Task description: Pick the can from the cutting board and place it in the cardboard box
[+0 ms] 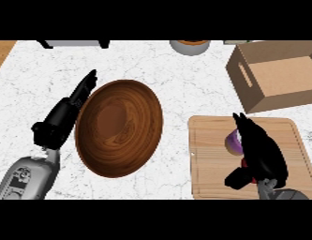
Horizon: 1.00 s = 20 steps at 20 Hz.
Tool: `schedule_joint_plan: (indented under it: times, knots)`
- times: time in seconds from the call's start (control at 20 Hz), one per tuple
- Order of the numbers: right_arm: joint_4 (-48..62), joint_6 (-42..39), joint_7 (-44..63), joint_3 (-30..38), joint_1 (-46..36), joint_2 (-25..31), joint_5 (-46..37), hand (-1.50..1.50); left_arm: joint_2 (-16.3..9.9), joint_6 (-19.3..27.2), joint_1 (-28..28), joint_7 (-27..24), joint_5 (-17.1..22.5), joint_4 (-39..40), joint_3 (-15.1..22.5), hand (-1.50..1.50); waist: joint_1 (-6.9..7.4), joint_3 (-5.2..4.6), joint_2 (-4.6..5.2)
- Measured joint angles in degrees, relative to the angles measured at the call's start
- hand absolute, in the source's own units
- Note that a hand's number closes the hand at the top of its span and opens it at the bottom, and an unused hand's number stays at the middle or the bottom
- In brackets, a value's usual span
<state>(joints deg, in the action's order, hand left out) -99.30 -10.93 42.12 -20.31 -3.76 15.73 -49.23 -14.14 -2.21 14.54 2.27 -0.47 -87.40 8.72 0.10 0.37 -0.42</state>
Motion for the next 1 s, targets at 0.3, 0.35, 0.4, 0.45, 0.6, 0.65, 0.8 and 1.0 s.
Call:
schedule_joint_plan:
  times: [0.3, 0.35, 0.4, 0.45, 0.6, 0.65, 0.8, 1.0]
  knots:
    - [3.2, -0.2, -1.7, 1.0, -0.2, -0.9, -0.9, -1.5, 1.2, -0.5, 0.0, 0.9, -1.2, -0.7, -0.5, 0.0, -0.01, -0.16, -0.14]
    - [3.2, -0.6, -1.9, 1.4, -0.3, -0.8, -0.9, -1.5, 1.2, -1.0, -0.1, 1.3, -1.1, -1.0, -0.6, 0.0, -0.01, -0.18, -0.13]
    - [3.9, -0.4, -2.5, 1.9, -0.5, -0.9, -0.9, -1.5, 1.1, -1.4, -0.4, 1.3, -1.1, -1.2, -0.8, 0.0, 0.0, -0.22, -0.13]
    - [4.2, -0.8, -2.7, 2.1, -0.6, -0.8, -1.0, -1.5, 1.4, -1.4, -0.8, 1.4, -1.3, -1.8, -0.8, 0.0, 0.03, -0.22, -0.15]
    - [5.5, 0.7, -3.5, 1.7, -0.1, -1.5, -2.8, -1.5, 1.5, -2.0, -1.4, 1.5, -1.4, -2.3, -1.3, 0.0, 0.05, -0.36, -0.27]
    - [5.9, 1.1, -3.5, 1.6, -0.1, -1.7, -3.5, -1.5, 1.8, -1.8, -1.1, 1.5, -1.9, -1.9, -1.3, 0.0, 0.02, -0.38, -0.33]
    - [9.0, 2.0, -4.2, 2.4, -1.7, -2.1, -4.8, -1.5, 2.2, -2.2, -0.8, 2.5, -2.1, -2.2, -1.5, 0.0, 0.09, -0.56, -0.39]
    - [11.2, 3.4, -5.7, 3.0, -2.1, -2.3, -5.9, 1.5, 2.7, -2.7, 0.0, 2.1, -2.5, -1.0, -1.9, 0.0, 0.02, -0.8, -0.65]
